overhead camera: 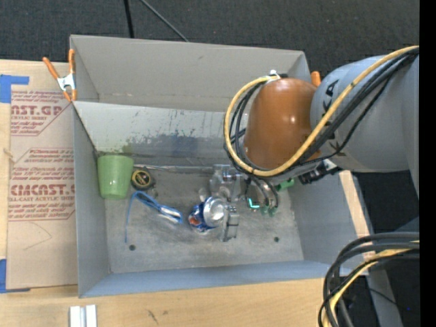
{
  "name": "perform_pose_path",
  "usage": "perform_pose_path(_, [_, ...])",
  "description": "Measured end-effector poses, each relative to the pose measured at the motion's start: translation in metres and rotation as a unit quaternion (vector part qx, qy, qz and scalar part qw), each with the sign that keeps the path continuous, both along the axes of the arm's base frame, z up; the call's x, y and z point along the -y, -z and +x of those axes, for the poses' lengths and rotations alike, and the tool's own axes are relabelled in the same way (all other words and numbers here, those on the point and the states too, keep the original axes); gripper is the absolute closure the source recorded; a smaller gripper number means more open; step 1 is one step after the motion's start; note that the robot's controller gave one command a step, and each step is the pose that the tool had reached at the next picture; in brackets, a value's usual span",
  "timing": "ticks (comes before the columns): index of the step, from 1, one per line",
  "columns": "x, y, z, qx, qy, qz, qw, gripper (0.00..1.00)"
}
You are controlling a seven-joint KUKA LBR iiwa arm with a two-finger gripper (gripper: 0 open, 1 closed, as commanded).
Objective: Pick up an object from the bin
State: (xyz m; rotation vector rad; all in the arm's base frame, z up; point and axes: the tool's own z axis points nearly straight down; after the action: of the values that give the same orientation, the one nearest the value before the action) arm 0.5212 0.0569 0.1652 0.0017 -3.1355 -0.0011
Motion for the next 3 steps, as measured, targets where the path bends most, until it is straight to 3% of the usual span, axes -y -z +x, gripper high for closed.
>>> perform_pose_path(1, [-0.015,0.094,0.024,0.0006,0.005,0.0,1.0,0.0])
perform_pose_path(2, [0.004,0.096,0.038,0.0037,0.071,0.0,0.9974,0.0])
perform_pose_path(3, [-0.128,0.095,0.015,0.003,0.088,0.002,0.9961,0.0])
